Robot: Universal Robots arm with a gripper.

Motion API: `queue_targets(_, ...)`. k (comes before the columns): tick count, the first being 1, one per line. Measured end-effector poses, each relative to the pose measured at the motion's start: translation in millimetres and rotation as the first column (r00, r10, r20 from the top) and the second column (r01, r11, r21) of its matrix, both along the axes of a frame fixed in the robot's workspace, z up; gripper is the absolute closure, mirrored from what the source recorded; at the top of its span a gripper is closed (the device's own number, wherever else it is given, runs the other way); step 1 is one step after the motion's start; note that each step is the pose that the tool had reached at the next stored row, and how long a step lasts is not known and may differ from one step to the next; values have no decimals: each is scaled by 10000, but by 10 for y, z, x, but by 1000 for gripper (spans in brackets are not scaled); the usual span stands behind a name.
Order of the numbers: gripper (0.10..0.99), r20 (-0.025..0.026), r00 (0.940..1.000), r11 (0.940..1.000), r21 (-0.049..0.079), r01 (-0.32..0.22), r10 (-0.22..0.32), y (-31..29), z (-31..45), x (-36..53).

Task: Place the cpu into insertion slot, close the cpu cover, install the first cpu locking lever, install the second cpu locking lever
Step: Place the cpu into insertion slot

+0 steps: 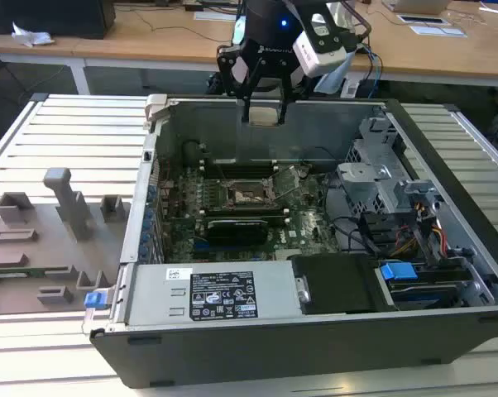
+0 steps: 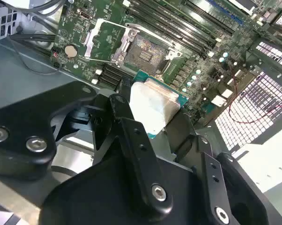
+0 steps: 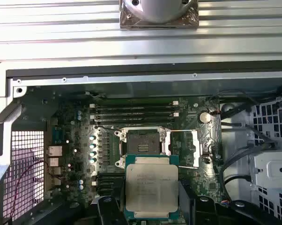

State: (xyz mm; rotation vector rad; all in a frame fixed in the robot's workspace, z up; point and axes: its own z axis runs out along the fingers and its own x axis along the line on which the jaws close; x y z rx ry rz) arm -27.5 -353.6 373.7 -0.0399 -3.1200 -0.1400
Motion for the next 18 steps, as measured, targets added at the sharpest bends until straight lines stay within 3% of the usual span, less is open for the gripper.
queue_targets(18, 541, 1, 10000, 10000, 0, 0, 0, 0, -225, 0)
